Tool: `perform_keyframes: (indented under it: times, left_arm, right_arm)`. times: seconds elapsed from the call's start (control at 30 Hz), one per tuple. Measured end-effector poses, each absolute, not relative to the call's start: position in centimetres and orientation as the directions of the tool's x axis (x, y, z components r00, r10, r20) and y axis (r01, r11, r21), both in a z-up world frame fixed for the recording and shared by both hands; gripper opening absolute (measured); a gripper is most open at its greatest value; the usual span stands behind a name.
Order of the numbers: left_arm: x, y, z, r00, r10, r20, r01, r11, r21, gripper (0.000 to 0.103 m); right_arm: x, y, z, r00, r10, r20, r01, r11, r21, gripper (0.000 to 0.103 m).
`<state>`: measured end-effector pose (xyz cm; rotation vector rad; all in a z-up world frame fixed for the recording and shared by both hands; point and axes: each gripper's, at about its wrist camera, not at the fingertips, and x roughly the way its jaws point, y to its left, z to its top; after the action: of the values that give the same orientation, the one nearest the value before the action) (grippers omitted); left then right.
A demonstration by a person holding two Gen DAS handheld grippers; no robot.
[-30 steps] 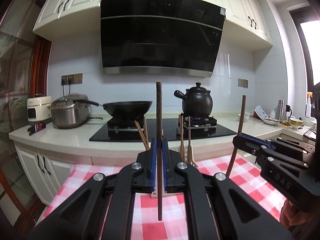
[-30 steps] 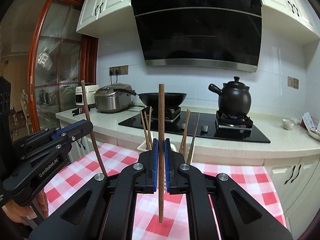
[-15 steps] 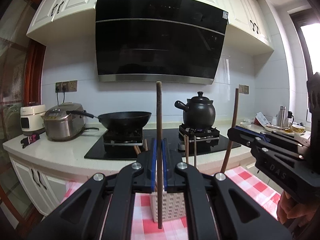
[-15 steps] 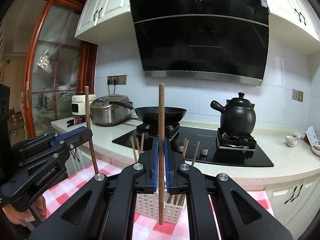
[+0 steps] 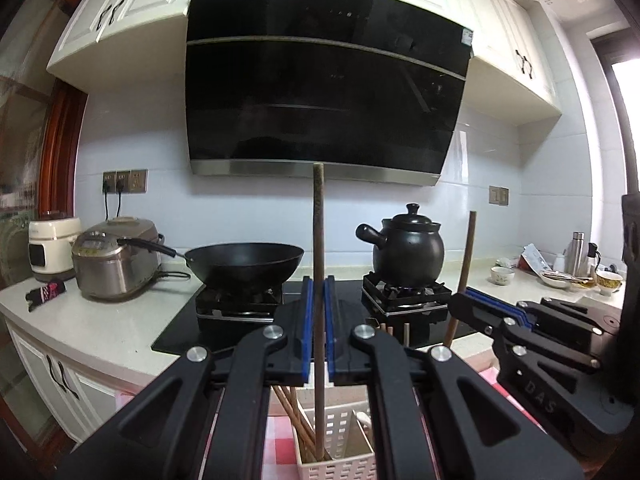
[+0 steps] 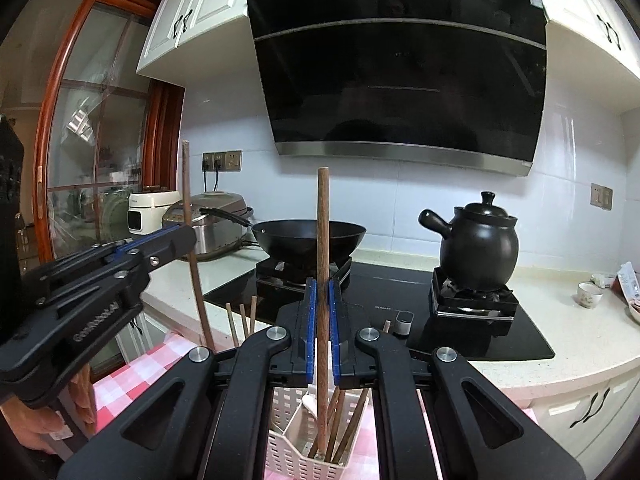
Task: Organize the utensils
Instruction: 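Lift both chopsticks upright and carry them over the white basket, then lower the chopsticks into the basket, open both tools and withdraw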
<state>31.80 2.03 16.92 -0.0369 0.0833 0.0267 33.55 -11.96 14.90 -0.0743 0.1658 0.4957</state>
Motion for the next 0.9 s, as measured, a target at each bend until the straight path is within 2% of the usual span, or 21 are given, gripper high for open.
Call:
perform_keyframes:
  times: [0.37,0.67,0.9]
  left_arm:
    - [37.4,4.3,10.5,0.979,0.010,-0.201,-0.034,0.993,-0.114,0.006]
    - [39.5,4.8,6.2,0.951,0.000,-0.310,-0.027,0.996,-0.082,0.007]
    - [38.6,5.6,5.8,0.954,0.025,-0.298,-0.054,0.995,-0.089,0.032]
  right_arm:
    - [38.0,-10.6,10.5,0.839,0.469,-0.275,-0.490,0.872,-0.009,0.006]
    - [40.7,-9.3,6.1,0.787,0.466,-0.404,-0.503,0.864,0.017,0.006]
    - [41.3,-10.3,5.6,0.791,0.452,-0.412,-0.477,0.878,0.049,0.009]
